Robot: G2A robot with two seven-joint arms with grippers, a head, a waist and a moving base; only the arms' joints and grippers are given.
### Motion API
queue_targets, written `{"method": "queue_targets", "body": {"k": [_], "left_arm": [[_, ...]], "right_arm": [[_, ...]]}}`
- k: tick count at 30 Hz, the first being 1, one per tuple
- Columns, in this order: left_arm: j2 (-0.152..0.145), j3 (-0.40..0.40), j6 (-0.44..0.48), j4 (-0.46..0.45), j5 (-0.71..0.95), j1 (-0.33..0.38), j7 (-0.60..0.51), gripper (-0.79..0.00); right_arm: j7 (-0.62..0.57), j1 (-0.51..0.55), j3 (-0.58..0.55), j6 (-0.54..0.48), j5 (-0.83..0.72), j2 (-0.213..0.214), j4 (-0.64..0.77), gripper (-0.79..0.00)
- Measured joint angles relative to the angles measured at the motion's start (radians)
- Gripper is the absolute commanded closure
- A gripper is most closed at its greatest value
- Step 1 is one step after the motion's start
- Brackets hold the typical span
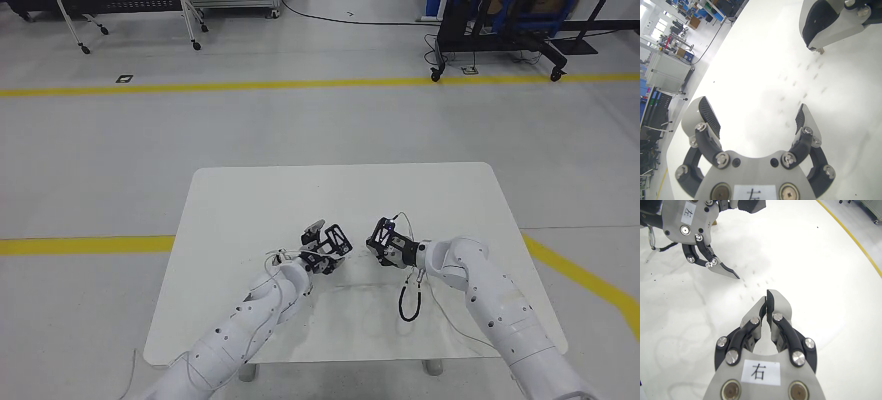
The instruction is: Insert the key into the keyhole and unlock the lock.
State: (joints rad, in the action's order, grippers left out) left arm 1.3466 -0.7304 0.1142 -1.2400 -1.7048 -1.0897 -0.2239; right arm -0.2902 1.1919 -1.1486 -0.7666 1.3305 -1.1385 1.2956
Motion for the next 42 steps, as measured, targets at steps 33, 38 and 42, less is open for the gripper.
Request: {"method": "queue_targets", "body": {"k": [33, 38, 42], "left_arm": [[-0.013, -0.153, 0.012, -0.179, 0.004, -0.049, 0.029, -0.785], [-0.024, -0.191, -0.032, -0.203, -0.017, -0.093, 0.091, -0.785], [-0.047, -0.302, 0.013, -0.257, 0.108, -0.189, 0.232, -0.785]], "right_arm": [[0.248, 0.065, -0.101, -0.099, -0.093, 0.032, 0.007, 0.000], [0.252, 0.069, -0.098, -0.091, -0.106, 0.031, 0.009, 0.000], [0.267, 0.049, -0.082, -0.066, -0.273, 0.015, -0.032, 0.000]]}}
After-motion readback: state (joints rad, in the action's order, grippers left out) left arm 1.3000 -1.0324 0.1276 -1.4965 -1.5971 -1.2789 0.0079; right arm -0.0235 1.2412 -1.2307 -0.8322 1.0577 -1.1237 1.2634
